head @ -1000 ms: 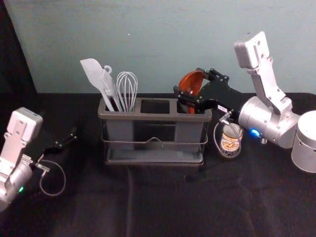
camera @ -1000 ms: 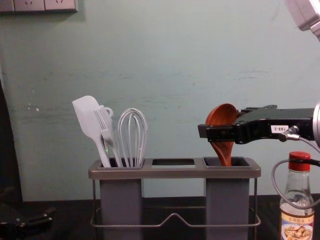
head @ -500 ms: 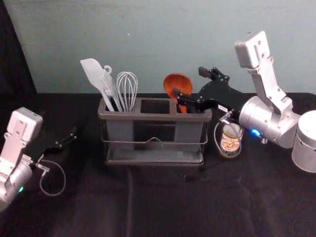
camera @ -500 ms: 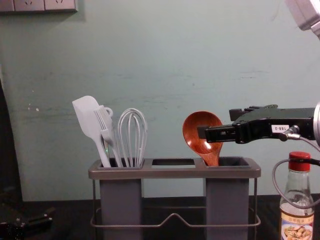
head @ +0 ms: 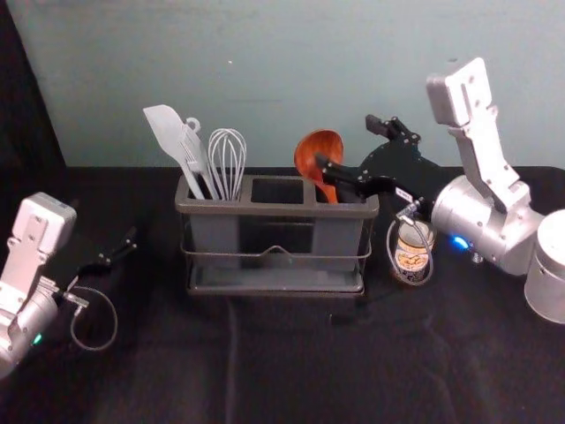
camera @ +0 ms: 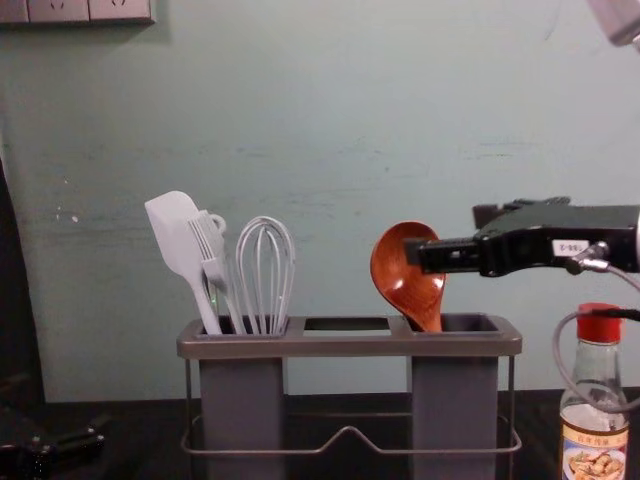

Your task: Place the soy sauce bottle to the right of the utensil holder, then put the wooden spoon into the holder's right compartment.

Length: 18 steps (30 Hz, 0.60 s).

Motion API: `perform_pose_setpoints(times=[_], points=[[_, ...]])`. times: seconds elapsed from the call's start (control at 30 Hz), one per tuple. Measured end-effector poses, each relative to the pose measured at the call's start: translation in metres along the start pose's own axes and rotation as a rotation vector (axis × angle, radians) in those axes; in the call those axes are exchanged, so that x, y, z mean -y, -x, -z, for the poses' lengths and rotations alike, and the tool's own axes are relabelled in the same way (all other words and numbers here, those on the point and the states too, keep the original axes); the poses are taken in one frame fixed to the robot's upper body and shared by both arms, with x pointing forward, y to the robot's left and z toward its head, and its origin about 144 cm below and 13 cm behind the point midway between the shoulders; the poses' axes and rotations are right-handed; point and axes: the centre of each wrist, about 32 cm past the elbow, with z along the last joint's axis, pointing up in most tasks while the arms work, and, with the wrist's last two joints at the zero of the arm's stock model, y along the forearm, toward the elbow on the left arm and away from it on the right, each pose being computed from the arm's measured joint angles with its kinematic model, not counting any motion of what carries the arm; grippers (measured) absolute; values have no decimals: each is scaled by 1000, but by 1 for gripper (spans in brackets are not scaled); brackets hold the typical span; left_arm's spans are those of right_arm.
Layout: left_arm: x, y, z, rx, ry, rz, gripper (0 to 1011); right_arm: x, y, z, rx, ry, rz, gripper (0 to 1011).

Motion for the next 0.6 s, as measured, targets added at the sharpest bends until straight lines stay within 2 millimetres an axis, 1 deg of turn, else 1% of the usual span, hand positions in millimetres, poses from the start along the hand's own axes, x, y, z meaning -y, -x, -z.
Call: perform_pose_setpoints(times=[0.17, 0.2, 0.27, 0.3, 0.4, 0.43, 0.5, 0.53, 0.6], points=[[0, 0, 0, 0, 0, 0, 1011, 15, 12, -2, 2, -31, 69, 1002], [0, 0, 0, 0, 0, 0, 1012, 22, 17, 0, -2, -41, 99, 1002], [0, 0, 0, 0, 0, 0, 1011, 28, 22, 1, -8, -50, 126, 1002], [0, 0, 0, 0, 0, 0, 1011, 35, 27, 3, -15, -57, 150, 1002], [0, 0, 0, 0, 0, 0, 1011, 48, 33, 8, -28, -71, 185, 1003], [0, 0, 0, 0, 0, 0, 1011, 56, 37, 12, -38, -75, 206, 1003], [0, 0, 0, 0, 0, 0, 1012, 64, 40, 17, -56, -73, 217, 1002], [0, 0, 0, 0, 0, 0, 1011, 72, 43, 22, -75, -68, 233, 1002], [0, 0, 0, 0, 0, 0, 1011, 81, 47, 29, -98, -56, 251, 1003]])
